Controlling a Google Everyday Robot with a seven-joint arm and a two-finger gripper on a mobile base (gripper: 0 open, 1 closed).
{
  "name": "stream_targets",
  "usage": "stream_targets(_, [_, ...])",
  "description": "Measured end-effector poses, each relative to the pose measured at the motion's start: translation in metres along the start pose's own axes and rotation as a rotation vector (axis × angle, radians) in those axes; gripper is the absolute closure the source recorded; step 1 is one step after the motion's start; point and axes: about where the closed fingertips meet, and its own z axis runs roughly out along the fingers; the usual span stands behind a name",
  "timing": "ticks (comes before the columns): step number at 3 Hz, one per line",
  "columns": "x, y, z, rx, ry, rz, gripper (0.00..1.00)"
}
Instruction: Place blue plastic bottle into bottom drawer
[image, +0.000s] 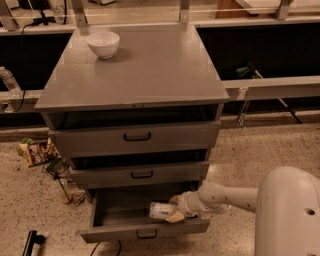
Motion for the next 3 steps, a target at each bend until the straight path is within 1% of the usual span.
stream_targets(1, [-0.010,-0.013,0.023,0.003,-0.008,-0.065,1.00])
stream_targets(2, [-0.009,-0.026,0.049,-0.004,-0.014,-0.073,0.82])
stream_targets(3, [-0.011,-0.038,0.070,0.000,-0.028,-0.084,0.59])
